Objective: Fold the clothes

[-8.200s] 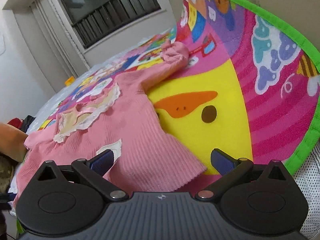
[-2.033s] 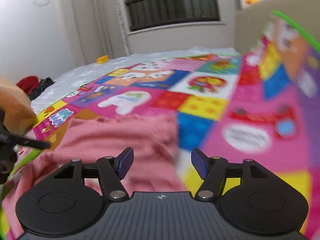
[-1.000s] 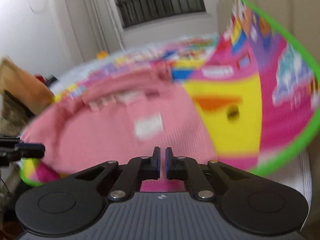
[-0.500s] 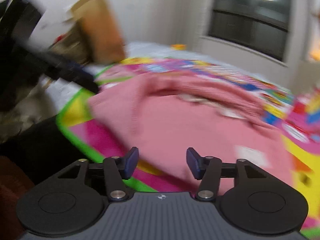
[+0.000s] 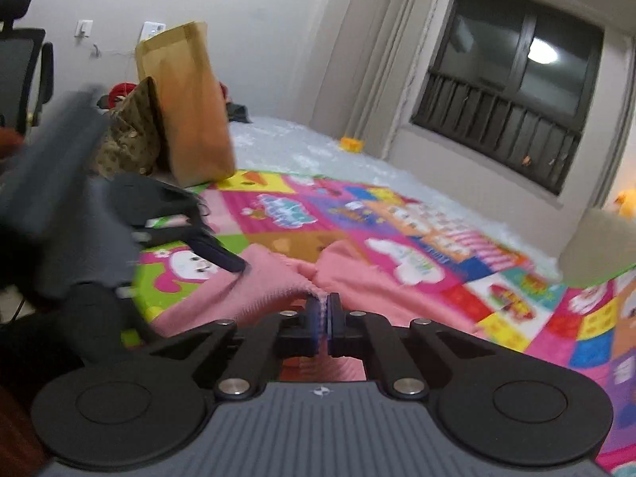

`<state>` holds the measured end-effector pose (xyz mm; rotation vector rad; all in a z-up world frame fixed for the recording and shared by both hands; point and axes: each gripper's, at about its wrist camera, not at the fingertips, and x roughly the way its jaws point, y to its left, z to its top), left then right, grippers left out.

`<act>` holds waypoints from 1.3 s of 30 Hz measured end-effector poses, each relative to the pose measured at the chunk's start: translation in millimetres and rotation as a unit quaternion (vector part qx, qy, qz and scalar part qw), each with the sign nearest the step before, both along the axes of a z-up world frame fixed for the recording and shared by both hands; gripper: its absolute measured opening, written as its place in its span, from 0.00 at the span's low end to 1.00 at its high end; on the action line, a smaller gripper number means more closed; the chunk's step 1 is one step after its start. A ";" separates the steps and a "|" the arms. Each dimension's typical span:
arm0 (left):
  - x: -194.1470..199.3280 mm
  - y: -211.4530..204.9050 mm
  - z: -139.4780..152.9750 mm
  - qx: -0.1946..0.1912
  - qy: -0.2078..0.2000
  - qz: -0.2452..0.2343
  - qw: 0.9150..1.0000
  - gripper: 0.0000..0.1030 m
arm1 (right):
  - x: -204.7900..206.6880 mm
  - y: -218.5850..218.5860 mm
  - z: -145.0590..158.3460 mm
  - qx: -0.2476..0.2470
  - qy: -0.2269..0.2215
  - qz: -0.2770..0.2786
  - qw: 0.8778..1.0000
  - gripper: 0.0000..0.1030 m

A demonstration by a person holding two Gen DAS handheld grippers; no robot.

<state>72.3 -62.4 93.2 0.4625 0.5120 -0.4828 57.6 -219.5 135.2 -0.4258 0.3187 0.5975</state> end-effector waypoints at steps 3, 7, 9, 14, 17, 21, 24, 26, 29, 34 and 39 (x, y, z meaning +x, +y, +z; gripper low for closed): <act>32.5 -4.0 10.0 -0.013 0.008 0.008 1.000 0.16 | -24.3 -13.0 -6.3 0.030 0.026 0.008 0.999 0.09; 60.1 1.9 30.1 -0.050 0.012 0.023 0.998 0.11 | -38.6 -4.3 -56.0 0.039 0.095 0.009 0.995 0.10; 60.5 4.9 36.8 -0.059 0.011 0.026 0.998 0.11 | -37.5 17.1 -80.0 0.010 0.088 0.009 0.996 0.10; 53.9 9.4 47.2 -0.061 0.000 0.025 0.998 0.11 | -29.3 69.0 -117.7 -0.101 0.016 0.040 0.994 0.31; 52.3 13.6 54.9 -0.065 -0.008 0.027 0.997 0.11 | -21.5 83.6 -121.6 -0.133 -0.018 0.049 0.990 0.36; 52.5 19.7 67.1 -0.074 -0.019 0.032 0.997 0.11 | -13.3 87.9 -118.8 -0.147 -0.044 0.057 0.986 0.02; 52.3 24.3 76.6 -0.080 -0.028 0.035 0.996 0.11 | -12.7 80.2 -104.8 -0.139 -0.064 0.055 0.987 0.03; 49.9 27.6 84.7 -0.087 -0.035 0.033 0.995 0.11 | -19.7 59.5 -81.2 -0.125 -0.069 0.044 0.989 0.03; 43.8 31.3 92.1 -0.099 -0.045 0.031 0.994 0.11 | -34.0 27.1 -65.1 -0.133 -0.050 0.032 0.989 0.03; 20.2 39.2 83.4 -0.126 -0.029 0.016 0.991 0.11 | -56.3 -9.7 -95.2 -0.157 0.041 0.034 0.986 0.03; -14.9 48.1 40.6 -0.122 0.040 -0.008 0.992 0.16 | -63.7 -47.5 -84.4 -0.092 0.065 0.003 0.994 0.13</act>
